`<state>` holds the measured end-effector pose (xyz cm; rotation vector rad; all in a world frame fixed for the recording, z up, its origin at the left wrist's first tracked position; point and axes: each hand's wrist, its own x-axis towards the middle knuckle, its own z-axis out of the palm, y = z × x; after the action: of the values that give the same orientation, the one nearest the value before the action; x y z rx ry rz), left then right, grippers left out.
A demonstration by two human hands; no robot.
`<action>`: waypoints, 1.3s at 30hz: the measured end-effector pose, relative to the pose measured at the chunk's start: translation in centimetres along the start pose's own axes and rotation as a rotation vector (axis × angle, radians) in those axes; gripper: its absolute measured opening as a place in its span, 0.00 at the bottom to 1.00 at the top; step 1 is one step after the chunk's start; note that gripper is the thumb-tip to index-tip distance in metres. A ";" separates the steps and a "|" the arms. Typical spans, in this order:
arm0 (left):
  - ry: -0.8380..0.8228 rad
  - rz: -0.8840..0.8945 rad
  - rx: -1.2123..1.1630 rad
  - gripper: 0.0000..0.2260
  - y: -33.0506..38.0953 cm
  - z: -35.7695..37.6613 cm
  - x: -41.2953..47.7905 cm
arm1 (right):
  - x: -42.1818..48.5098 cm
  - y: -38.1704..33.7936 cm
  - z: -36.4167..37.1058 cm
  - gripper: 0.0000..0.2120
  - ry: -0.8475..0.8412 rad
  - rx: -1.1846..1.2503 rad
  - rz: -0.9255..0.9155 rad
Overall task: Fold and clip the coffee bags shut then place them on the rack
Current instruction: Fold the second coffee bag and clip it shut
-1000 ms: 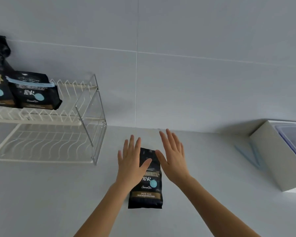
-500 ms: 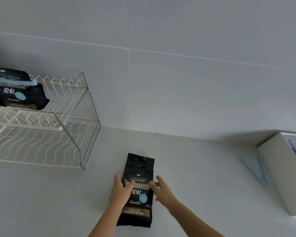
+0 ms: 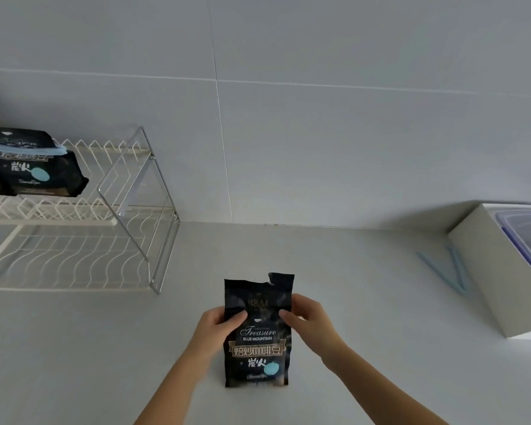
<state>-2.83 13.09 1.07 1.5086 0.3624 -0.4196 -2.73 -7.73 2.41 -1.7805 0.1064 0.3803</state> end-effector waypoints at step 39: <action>0.296 0.366 0.046 0.23 -2.5 9.0 -2.9 | -3.3 2.6 -4.2 0.21 0.235 0.105 -0.152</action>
<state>-6.86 4.16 0.58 1.6448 0.2997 0.0866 -5.69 -12.83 1.85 -1.7107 0.1529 0.0539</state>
